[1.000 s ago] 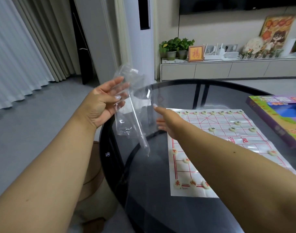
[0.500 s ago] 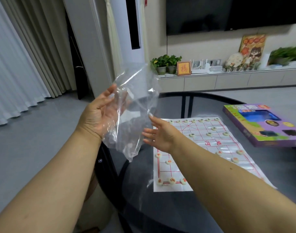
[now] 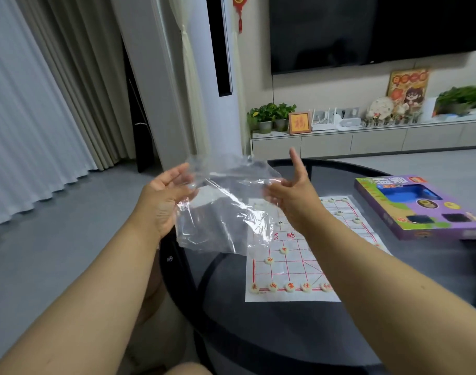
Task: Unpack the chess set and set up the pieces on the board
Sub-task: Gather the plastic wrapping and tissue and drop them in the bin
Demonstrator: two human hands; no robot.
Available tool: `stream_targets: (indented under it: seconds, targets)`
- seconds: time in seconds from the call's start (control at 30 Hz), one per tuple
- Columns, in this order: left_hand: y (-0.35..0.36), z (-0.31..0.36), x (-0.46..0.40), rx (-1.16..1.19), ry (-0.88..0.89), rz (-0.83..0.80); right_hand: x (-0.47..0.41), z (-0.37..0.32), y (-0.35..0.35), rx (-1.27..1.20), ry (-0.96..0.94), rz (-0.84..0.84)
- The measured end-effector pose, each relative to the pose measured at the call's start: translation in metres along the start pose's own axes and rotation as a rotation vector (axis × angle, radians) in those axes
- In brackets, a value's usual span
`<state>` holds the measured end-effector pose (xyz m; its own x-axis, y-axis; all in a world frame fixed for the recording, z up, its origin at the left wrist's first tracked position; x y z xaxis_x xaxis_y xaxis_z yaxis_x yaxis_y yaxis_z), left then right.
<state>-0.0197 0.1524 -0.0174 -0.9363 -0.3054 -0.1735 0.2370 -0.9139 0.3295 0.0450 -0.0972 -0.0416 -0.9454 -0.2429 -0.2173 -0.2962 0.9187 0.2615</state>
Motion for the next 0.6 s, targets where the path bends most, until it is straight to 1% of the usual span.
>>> stream_targets:
  seconds: [0.07,0.13,0.17,0.23,0.27,0.3,0.33,0.37,0.4,0.43,0.47,0.5,0.53,0.57,0.6]
  targets:
    - [-0.003,0.010,0.003,-0.193,0.042,0.009,0.004,-0.011,0.004,0.285,-0.024,-0.030]
    - [-0.001,0.025,0.007,-0.413,0.111,0.028,0.006,-0.024,0.005,0.608,-0.058,0.024]
    - [0.001,0.030,0.009,-0.502,0.139,0.037,0.007,-0.034,0.005,0.724,-0.092,0.060]
    - [0.004,0.038,0.016,-0.656,0.164,0.059,0.006,-0.052,0.007,0.875,-0.169,0.097]
    - [0.004,0.042,0.019,-0.770,0.178,0.084,0.006,-0.062,0.009,0.940,-0.214,0.109]
    - [0.005,0.048,0.022,-0.942,0.202,0.121,0.006,-0.072,0.011,0.994,-0.271,0.115]
    - [0.007,0.055,0.025,-1.146,0.242,0.158,0.006,-0.082,0.016,1.039,-0.338,0.100]
    - [0.014,0.061,0.028,-1.327,0.279,0.159,0.007,-0.090,0.025,1.079,-0.395,0.049]
    - [0.024,0.062,0.030,-1.438,0.312,0.107,0.008,-0.095,0.035,1.107,-0.425,-0.036]
    - [0.035,0.060,0.029,-1.482,0.317,0.019,0.009,-0.096,0.045,1.113,-0.414,-0.136]
    - [0.046,0.053,0.029,-1.466,0.294,-0.087,0.010,-0.094,0.054,1.088,-0.381,-0.225]
    - [0.055,0.045,0.029,-1.406,0.250,-0.177,0.011,-0.094,0.060,1.032,-0.349,-0.268]
    - [0.063,0.037,0.031,-1.299,0.199,-0.236,0.010,-0.097,0.061,0.971,-0.342,-0.241]
    - [0.067,0.031,0.033,-1.170,0.156,-0.244,0.008,-0.101,0.056,0.917,-0.349,-0.163]
    - [0.066,0.029,0.033,-1.022,0.129,-0.201,0.005,-0.104,0.047,0.886,-0.344,-0.045]
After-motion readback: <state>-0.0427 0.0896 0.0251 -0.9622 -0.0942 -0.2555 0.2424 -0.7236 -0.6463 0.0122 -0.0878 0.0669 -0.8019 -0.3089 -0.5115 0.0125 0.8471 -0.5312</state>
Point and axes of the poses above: each hand's wrist, its own x-axis away from the middle knuckle, its own y-axis out of the palm, z = x × y, the point moved 10 cm from there along -x, towards the middle knuckle, and after that the axes turned 3 degrees about x, right-handed, at the moved point
